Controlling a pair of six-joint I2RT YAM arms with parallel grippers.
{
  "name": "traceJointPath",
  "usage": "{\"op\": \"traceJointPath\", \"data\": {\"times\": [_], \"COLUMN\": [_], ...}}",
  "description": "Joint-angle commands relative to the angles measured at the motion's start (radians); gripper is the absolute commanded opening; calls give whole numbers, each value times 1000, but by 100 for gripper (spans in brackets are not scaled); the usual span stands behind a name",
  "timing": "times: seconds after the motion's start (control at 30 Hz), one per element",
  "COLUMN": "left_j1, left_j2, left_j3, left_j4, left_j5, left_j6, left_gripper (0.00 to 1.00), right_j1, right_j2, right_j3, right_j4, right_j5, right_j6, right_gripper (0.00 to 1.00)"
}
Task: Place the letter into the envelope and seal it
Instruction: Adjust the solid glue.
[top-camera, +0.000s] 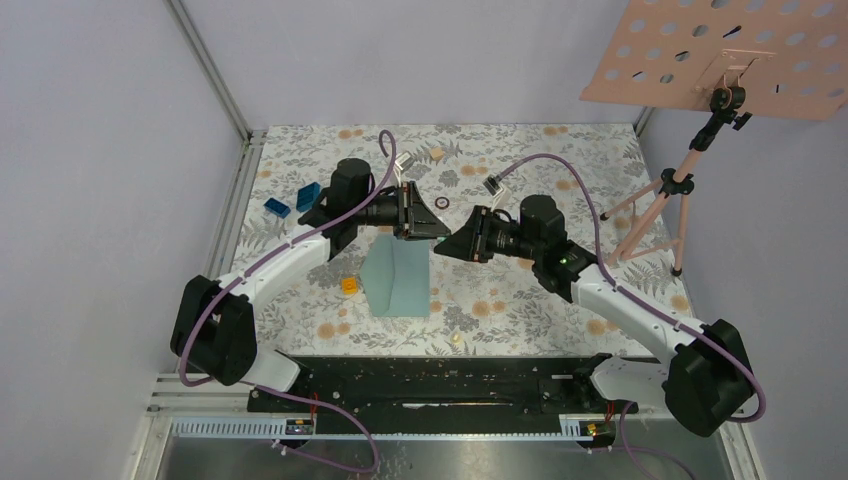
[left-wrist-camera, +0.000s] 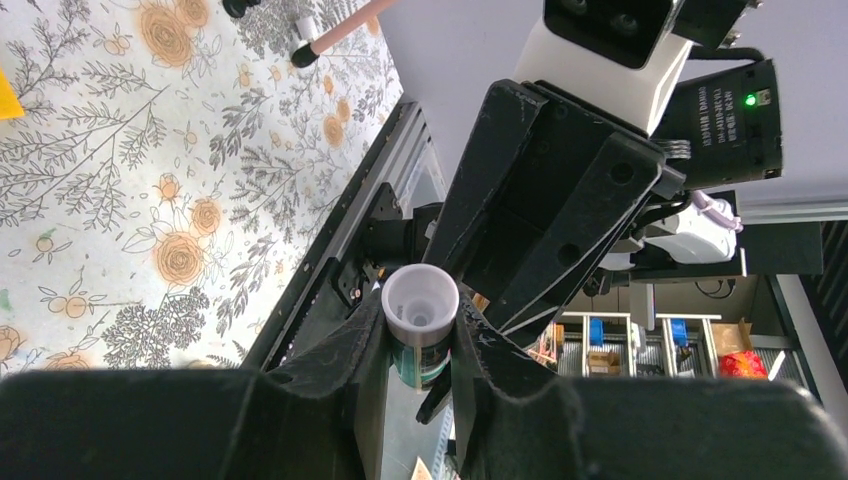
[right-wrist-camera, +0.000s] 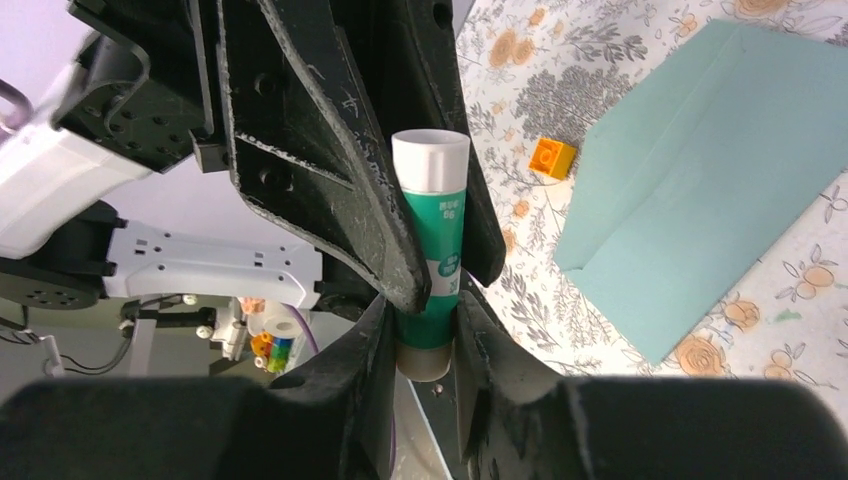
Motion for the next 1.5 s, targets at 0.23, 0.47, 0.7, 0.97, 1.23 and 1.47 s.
{"op": "traceJointPath", "data": {"times": [0.23, 0.47, 0.7, 0.97, 1.23, 1.47], "left_j1": [-13, -8, -8, -10, -31, -40], "left_j2": [-58, -65, -84, -258, -399, -405], "left_j3": [185, 175, 172, 113, -28, -60], "left_j4": [-374, -384, -421, -454, -325, -280], "left_j5": [-70, -80, -127, -357, -459, -491], "left_j6": [312, 327, 384, 594, 702, 694], "left_gripper": [78, 80, 80, 82, 82, 81], "right_j1": [12, 10, 9, -5, -20, -19], "right_j2": [-129, -150, -107, 12, 65, 87], "right_j3": [165, 190, 217, 351, 392, 414], "right_j4": [-584, -828, -875, -1033, -1055, -1048], "right_j5": [90, 291, 289, 230, 165, 146], "right_j6": [-350, -427, -465, -558, -546, -513], "right_gripper": [0, 0, 0, 0, 0, 0]}}
